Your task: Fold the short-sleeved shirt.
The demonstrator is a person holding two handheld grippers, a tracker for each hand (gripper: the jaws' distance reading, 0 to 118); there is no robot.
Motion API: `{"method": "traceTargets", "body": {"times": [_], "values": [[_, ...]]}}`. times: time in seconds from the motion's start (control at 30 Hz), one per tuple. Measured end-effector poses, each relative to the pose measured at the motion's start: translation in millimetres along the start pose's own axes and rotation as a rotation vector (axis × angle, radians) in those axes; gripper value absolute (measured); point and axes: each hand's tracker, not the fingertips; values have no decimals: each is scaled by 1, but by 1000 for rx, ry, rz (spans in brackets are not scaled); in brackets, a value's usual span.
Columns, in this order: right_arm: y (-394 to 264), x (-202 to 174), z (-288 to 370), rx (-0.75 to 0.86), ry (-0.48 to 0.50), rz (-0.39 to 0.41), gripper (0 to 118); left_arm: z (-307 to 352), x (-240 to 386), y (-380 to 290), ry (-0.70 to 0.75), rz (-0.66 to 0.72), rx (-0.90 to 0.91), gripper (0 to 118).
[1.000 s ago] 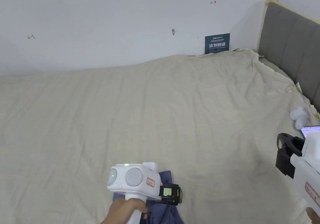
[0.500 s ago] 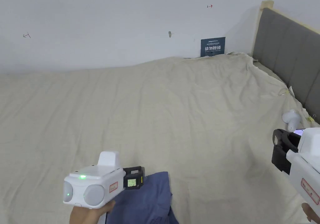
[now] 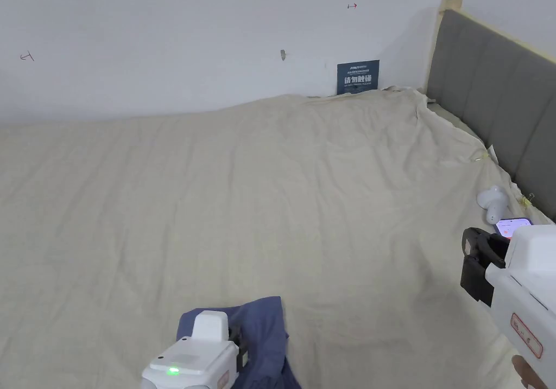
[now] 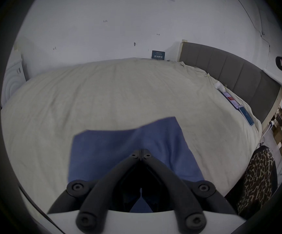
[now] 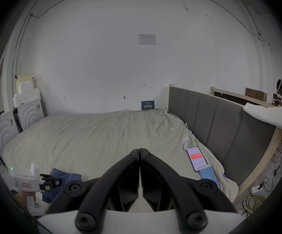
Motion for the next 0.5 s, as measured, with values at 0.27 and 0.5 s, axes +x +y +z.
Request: {"method": "traceTargets", "body": {"times": [0.27,0.5], "values": [[1,0,5,-19,-17,4,0,-24,55,-30,-78,-48,-52,0],[-2,8,4,-23,-27,6,0,-26,61,-29,-106,-43,-51,0]]}}
